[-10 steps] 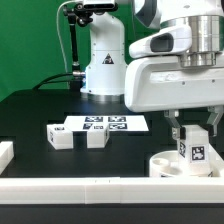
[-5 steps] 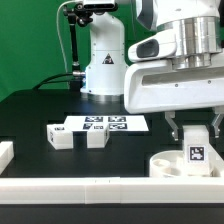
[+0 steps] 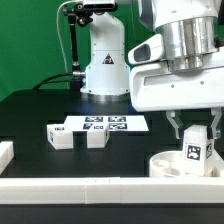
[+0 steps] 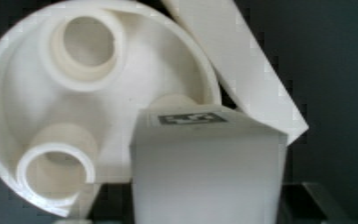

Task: Assemble stool

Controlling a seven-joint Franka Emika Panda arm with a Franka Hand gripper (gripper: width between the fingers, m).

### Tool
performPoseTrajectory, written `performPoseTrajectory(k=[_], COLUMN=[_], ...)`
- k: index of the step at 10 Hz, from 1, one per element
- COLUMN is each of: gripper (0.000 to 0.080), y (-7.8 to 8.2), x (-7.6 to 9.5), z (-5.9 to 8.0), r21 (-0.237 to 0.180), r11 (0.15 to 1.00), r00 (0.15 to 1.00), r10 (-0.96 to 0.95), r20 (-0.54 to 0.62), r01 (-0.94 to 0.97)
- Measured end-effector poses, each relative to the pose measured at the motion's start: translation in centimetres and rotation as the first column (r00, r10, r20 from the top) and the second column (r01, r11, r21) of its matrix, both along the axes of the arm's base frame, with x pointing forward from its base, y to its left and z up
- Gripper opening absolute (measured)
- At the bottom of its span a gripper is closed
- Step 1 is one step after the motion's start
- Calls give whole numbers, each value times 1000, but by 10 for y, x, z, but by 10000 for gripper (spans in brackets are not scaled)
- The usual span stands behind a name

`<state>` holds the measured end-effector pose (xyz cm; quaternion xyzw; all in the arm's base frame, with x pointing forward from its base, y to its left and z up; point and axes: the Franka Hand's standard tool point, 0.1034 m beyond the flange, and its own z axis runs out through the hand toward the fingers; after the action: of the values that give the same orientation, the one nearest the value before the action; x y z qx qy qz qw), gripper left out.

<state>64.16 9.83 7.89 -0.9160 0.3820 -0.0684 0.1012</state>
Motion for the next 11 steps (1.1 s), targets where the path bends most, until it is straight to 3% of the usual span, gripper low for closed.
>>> performPoseTrajectory(k=[4, 7, 8, 9, 10, 11], gripper=[346, 346, 424, 587, 587, 638], y=[1, 2, 2, 2, 2, 4], x=[0, 0, 0, 0, 2, 4], z=[1, 1, 0, 2, 8, 13], r21=[92, 117, 116, 115, 115, 117], r11=[951, 909, 914, 921, 931, 935], r00=[955, 916, 921, 928, 938, 942], r10=[-290, -393, -382, -365, -341, -330], r20=[-57, -85, -82, -77, -63, -54], r01=[294, 401, 389, 371, 347, 335])
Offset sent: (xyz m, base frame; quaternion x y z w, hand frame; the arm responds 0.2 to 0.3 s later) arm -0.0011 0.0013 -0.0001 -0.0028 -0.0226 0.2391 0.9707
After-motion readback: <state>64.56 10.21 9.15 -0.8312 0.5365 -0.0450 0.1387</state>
